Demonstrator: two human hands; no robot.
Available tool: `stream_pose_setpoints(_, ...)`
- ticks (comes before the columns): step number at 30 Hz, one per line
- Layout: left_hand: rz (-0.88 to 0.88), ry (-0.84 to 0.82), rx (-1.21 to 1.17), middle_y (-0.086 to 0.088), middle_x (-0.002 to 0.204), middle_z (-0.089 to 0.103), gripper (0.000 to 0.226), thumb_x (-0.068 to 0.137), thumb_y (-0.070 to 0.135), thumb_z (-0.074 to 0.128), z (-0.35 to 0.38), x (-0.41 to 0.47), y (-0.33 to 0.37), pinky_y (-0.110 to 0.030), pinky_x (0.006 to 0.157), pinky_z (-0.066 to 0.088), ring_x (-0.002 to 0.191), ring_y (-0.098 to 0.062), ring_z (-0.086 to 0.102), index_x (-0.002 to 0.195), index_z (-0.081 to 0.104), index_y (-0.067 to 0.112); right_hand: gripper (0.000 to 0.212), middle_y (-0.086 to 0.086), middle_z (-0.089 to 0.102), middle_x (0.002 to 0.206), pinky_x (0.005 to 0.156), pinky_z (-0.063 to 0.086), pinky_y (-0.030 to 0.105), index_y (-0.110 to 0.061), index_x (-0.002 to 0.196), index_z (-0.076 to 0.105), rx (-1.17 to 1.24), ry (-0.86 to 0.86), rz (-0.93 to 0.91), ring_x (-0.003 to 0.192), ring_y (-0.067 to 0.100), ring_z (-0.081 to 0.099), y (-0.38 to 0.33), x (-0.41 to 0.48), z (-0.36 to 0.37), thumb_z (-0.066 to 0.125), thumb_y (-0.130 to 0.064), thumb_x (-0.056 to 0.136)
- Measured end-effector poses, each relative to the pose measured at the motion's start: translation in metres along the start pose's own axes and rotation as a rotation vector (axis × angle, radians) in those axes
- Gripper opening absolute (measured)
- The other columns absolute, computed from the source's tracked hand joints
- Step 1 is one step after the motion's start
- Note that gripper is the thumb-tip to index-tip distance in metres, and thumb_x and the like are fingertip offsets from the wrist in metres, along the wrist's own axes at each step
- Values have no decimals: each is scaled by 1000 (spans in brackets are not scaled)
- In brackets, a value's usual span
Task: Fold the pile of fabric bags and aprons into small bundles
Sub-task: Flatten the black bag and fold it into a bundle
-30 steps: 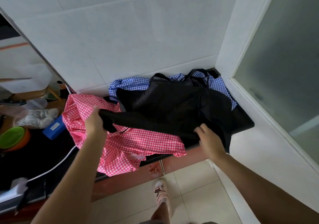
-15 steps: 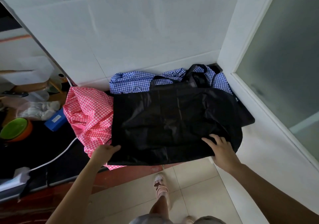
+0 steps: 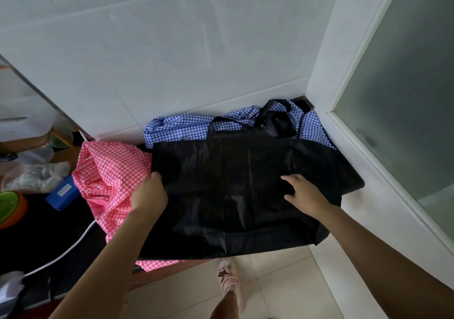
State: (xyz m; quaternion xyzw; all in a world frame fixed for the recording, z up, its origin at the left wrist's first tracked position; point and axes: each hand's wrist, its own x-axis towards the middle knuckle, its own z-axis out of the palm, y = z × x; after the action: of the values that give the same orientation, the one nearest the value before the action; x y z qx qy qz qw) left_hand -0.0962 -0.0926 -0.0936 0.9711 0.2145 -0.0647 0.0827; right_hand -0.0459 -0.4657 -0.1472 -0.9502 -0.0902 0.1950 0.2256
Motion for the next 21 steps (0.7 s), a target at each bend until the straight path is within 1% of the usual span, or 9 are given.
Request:
stream_pose_setpoints(3, 267, -50, -119, -14, 122, 53, 40, 86, 16, 63, 2, 34, 38, -41, 90, 44, 110, -35, 56, 125, 52, 10, 45, 7, 55, 130, 100, 41, 29, -15, 134, 51, 68, 131, -17, 116, 22, 56, 0, 21, -13, 59, -7, 91)
stream_pose_setpoints(4, 344, -67, -132, -12, 125, 50, 41, 87, 17, 63, 4, 44, 51, -40, 91, 45, 111, -33, 55, 127, 51, 11, 43, 6, 57, 126, 98, 42, 28, -14, 131, 54, 92, 176, -19, 113, 22, 57, -1, 28, -18, 59, -4, 90)
stream_pose_setpoints(6, 440, -84, -130, -7, 132, 46, 43, 90, 17, 61, 10, 72, 77, -38, 92, 46, 115, -28, 54, 132, 48, 14, 43, 5, 53, 128, 95, 44, 29, -14, 130, 55, 111, 242, -3, 108, 23, 59, 0, 50, -32, 60, -2, 89)
stream_pose_setpoints(10, 431, -146, -84, -4, 139, 42, 46, 95, 23, 56, 19, 101, 104, -36, 90, 48, 120, -24, 50, 138, 41, 18, 50, 5, 42, 140, 99, 42, 33, -17, 137, 46, 64, 170, 32, 120, 26, 52, 2, 84, -57, 59, -5, 90)
stream_pose_setpoints(12, 406, -157, -53, -7, 136, 42, 47, 95, 26, 56, 23, 114, 113, -35, 93, 46, 122, -26, 47, 138, 41, 16, 49, 7, 42, 139, 96, 42, 34, -17, 135, 45, 26, 121, 69, 118, 27, 52, 5, 104, -66, 61, -7, 90)
stream_pose_setpoints(14, 396, -138, -34, -9, 127, 45, 38, 95, 28, 56, 23, 121, 118, -35, 93, 45, 120, -27, 47, 129, 47, 15, 45, 11, 47, 131, 90, 42, 34, -14, 129, 48, -34, 71, 115, 112, 29, 54, 7, 117, -74, 66, -11, 88)
stream_pose_setpoints(17, 395, -84, -37, -9, 112, 50, 18, 95, 28, 56, 21, 130, 119, -35, 84, 44, 109, -27, 49, 106, 56, 13, 39, 15, 58, 124, 88, 41, 33, -7, 126, 55, -74, -7, 146, 108, 29, 57, 4, 132, -89, 65, -17, 90)
stream_pose_setpoints(19, 359, -19, -80, -8, 105, 55, 15, 94, 26, 56, 16, 135, 116, -35, 76, 43, 101, -27, 52, 99, 57, 12, 28, 11, 66, 104, 73, 43, 29, -7, 117, 60, -35, -5, 120, 81, 21, 63, -4, 136, -102, 61, -21, 93)
stream_pose_setpoints(21, 286, 63, -139, -8, 97, 61, 13, 94, 25, 56, 10, 139, 114, -34, 67, 39, 93, -28, 57, 95, 57, 12, 15, 6, 66, 84, 60, 41, 25, -11, 103, 59, 1, 30, 91, 58, 14, 62, -14, 141, -115, 57, -23, 95)
